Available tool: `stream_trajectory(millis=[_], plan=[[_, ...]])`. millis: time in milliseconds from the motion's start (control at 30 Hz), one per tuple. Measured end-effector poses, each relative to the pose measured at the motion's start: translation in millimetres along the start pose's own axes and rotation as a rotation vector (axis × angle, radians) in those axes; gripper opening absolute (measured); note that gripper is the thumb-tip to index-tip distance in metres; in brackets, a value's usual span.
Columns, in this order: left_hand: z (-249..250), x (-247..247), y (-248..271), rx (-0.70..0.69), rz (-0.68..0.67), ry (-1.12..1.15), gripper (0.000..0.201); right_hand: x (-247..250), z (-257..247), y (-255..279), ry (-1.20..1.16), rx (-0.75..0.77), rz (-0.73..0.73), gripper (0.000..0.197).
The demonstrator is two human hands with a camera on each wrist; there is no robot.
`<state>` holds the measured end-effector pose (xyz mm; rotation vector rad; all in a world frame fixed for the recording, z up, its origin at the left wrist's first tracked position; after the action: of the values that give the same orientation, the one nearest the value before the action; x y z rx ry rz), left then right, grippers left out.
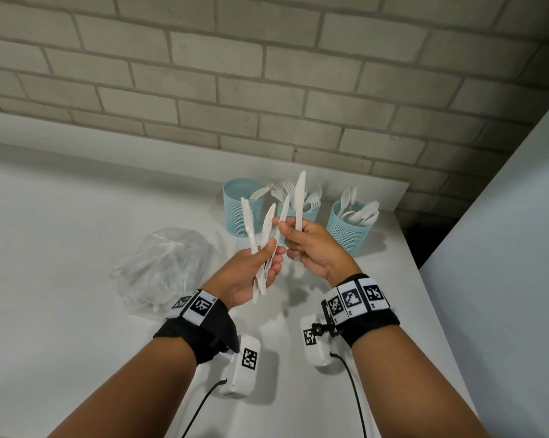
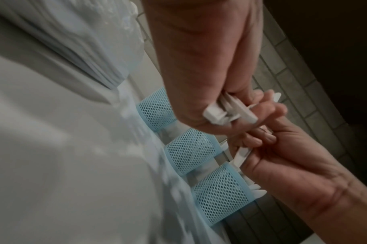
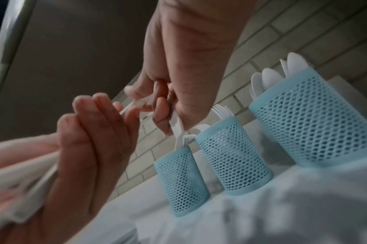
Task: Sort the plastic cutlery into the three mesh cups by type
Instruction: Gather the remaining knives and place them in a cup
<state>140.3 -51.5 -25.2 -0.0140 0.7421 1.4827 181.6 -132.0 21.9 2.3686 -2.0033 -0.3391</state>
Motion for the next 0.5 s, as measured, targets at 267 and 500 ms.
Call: stream_trajectory(millis=[267, 500], plan=[[6, -2, 1, -0.079, -0.023, 0.004, 0.021, 12, 7, -6, 0.077, -0.004, 0.073, 0.011], [9, -6, 2, -0.135, -0.049, -0.016, 0.023, 25, 5, -7, 0.005, 0.006, 0.213, 0.018]])
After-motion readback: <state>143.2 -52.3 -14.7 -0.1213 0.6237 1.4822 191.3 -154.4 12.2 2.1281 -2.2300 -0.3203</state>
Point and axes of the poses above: each hand's wrist, its own y-axis away from the middle knuckle, its own x-axis out of the back of the hand, z = x × y, the point moved 10 cm from there along -y, towards the middle knuckle, and after that the axes turned 8 degrees about z, right-handed, at the moved point
